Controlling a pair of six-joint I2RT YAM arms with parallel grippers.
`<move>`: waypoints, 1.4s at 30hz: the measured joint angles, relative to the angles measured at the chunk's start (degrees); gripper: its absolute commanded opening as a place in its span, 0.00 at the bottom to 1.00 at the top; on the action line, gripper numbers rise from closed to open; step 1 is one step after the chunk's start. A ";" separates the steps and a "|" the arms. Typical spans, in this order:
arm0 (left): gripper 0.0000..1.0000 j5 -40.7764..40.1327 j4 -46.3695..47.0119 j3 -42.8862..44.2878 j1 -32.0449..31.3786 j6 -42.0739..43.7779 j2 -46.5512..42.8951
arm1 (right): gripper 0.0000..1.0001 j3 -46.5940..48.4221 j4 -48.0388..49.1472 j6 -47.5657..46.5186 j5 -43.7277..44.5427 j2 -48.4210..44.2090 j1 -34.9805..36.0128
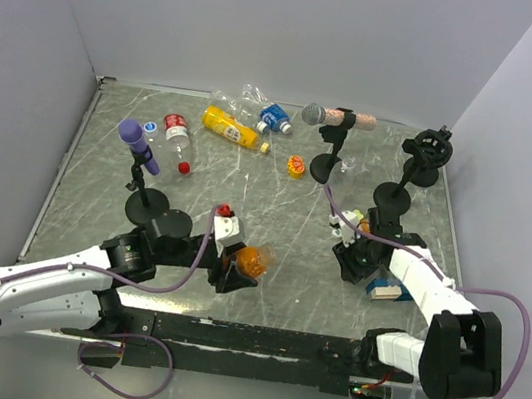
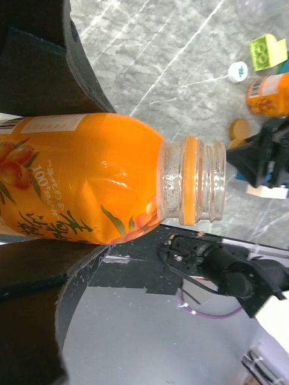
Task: Unscrew the bottle caps
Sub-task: Place the bottle cap at the center of the board, then pass from the left arm to the right
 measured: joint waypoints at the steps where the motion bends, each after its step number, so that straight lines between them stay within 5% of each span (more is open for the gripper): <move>1: 0.15 -0.11 0.35 -0.20 0.00 -0.24 -0.50 | 0.31 -0.02 -0.04 -0.02 0.35 0.61 -0.17; 8: 0.16 -0.13 1.11 -0.83 0.00 -0.68 -2.08 | 0.37 -0.09 -0.74 -0.63 0.94 1.68 -0.85; 15: 0.16 0.00 2.51 -0.83 0.00 -1.07 -1.42 | 0.63 -0.09 -1.84 -0.79 1.60 3.69 -0.87; 17: 0.15 0.22 3.10 -0.83 0.00 -1.18 -1.05 | 0.77 -0.07 -2.21 -0.74 1.90 3.74 -0.90; 26: 0.16 1.29 4.33 -0.81 -0.57 -1.73 1.51 | 0.99 4.55 -10.21 -2.19 0.57 -4.02 -0.98; 31: 0.16 1.92 5.07 -0.11 -2.16 -1.57 5.53 | 0.99 13.99 -15.54 -7.58 -8.83 -13.05 -1.01; 35: 0.16 1.95 5.27 2.99 -4.02 -1.14 9.97 | 0.99 18.69 -20.83 -18.67 -26.93 -19.67 -1.09; 42: 0.16 2.08 6.49 7.89 -6.54 0.04 16.06 | 0.98 23.56 -35.26 -35.10 -50.69 -15.45 5.46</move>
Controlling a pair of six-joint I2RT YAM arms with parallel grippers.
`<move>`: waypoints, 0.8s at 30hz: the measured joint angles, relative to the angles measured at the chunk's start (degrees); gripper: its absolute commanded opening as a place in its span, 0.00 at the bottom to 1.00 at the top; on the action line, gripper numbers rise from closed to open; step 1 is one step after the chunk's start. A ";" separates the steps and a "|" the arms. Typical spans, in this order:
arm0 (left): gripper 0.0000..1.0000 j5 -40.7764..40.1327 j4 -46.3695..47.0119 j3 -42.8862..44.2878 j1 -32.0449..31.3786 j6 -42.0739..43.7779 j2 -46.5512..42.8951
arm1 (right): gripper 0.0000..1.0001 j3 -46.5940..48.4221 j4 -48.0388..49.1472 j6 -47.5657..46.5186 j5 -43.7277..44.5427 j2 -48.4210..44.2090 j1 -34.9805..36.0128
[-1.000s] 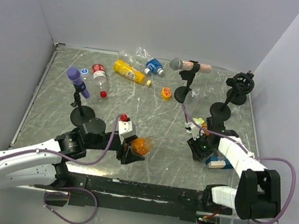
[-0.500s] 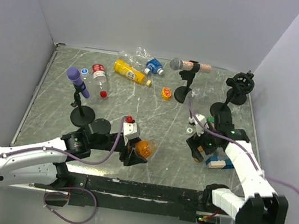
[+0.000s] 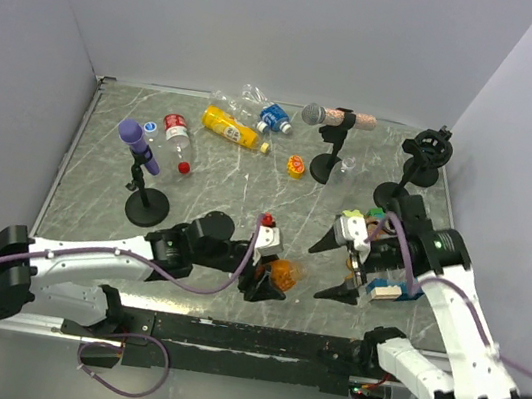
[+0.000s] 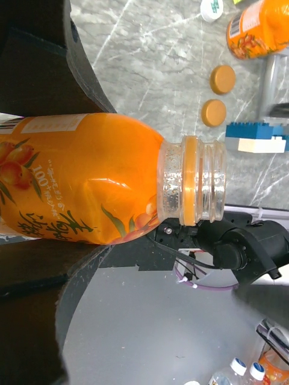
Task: Unscrew the bottle caps
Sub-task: Pass from the left arm to the right
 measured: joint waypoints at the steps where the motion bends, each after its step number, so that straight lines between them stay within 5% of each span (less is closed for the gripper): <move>1: 0.16 0.02 0.22 0.50 -0.20 0.02 0.94 | 0.97 0.96 -0.79 -0.76 -1.68 1.42 1.29; 19: 0.16 0.61 1.70 3.02 -0.83 0.02 6.05 | 0.83 -3.10 8.85 13.16 0.22 4.22 9.25; 24: 0.16 0.61 1.86 3.02 -0.83 0.02 6.05 | 0.66 -3.37 10.80 15.41 2.21 4.52 9.73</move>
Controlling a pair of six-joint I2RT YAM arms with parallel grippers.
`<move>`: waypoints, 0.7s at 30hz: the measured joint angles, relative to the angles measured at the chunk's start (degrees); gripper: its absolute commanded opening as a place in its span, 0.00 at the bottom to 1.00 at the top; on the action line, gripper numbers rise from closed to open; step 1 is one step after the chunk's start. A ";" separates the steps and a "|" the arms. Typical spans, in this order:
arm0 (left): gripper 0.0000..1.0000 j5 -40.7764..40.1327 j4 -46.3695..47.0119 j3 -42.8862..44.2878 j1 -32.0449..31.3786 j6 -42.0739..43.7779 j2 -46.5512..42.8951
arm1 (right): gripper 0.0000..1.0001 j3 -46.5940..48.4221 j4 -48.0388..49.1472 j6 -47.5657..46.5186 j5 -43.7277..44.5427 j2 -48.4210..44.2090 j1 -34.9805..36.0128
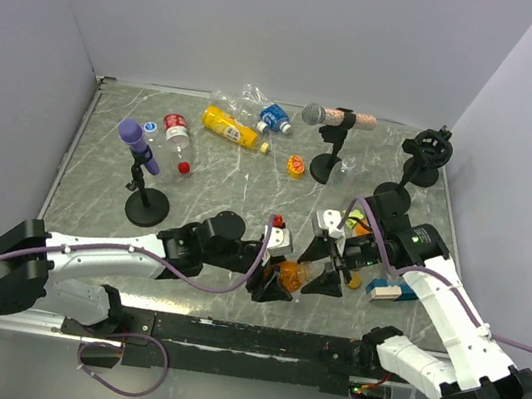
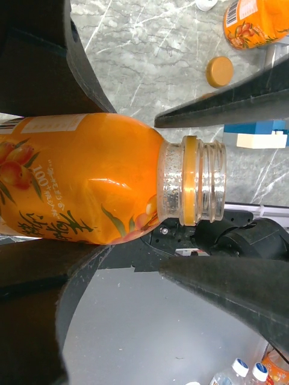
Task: Unscrew the bottle caps
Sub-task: Pass from the left arm to the right
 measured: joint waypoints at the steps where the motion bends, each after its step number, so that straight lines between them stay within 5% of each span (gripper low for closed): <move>1: 0.16 0.00 0.00 0.00 0.00 0.02 0.00 | 0.60 0.00 0.24 0.33 0.09 0.00 0.02; 9: 0.24 -0.17 -0.31 0.00 -0.22 -0.07 -0.02 | 0.17 0.02 1.51 1.55 1.64 0.20 0.02; 15: 0.76 -1.42 -0.50 0.00 -0.22 -0.09 -0.20 | 0.06 0.02 2.25 2.40 2.19 0.13 0.11; 19: 0.98 -4.83 -0.83 -0.09 -0.35 -0.61 -1.81 | 0.04 0.02 2.78 4.46 4.04 -0.50 -0.02; 21: 0.97 -6.95 -0.83 -0.44 -0.31 -0.55 -3.89 | 0.04 0.04 2.71 5.44 5.35 -0.94 -0.35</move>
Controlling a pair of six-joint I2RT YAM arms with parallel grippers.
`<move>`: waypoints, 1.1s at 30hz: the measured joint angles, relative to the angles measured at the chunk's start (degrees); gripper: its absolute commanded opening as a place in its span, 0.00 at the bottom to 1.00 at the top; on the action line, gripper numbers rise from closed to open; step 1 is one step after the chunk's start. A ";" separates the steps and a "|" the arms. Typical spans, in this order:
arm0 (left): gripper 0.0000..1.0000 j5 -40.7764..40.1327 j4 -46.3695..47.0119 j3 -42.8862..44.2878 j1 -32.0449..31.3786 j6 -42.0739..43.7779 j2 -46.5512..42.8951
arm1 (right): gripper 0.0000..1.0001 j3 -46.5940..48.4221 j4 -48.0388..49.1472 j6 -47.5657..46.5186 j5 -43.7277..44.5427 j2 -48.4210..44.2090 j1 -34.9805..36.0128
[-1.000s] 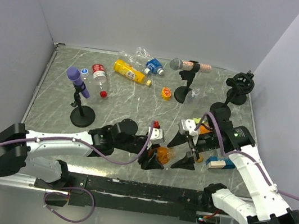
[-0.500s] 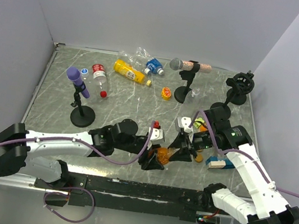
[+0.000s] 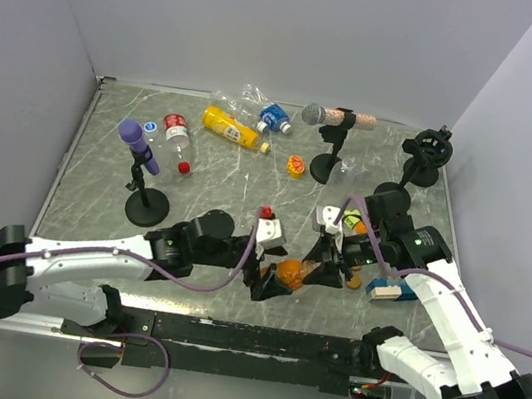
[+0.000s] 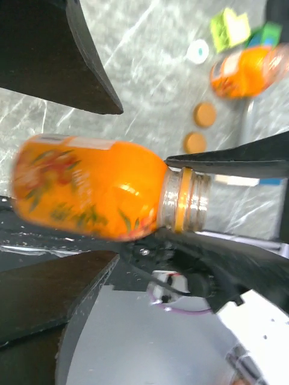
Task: Unscrew the bottle caps
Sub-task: Pass from the left arm to the right, then place the bottle without the bottle cap at the corner of the board.
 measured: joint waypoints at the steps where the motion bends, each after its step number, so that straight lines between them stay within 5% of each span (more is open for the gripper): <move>1: 0.97 -1.05 -0.22 -0.13 0.00 0.00 -1.20 | 0.04 0.00 -0.02 0.31 0.70 -0.15 -0.20; 8: 0.97 -9.18 -5.66 -0.17 0.00 2.45 -10.62 | 0.03 1.25 -4.42 1.36 9.03 -0.31 -5.68; 23: 0.97 -24.72 -25.86 -0.46 0.61 15.61 -18.56 | 0.06 25.11 -16.31 -8.94 29.70 2.69 -38.91; 33: 0.97 -29.53 -29.49 -0.46 0.61 17.09 -19.61 | 0.11 22.27 -7.58 2.08 43.58 18.40 -43.17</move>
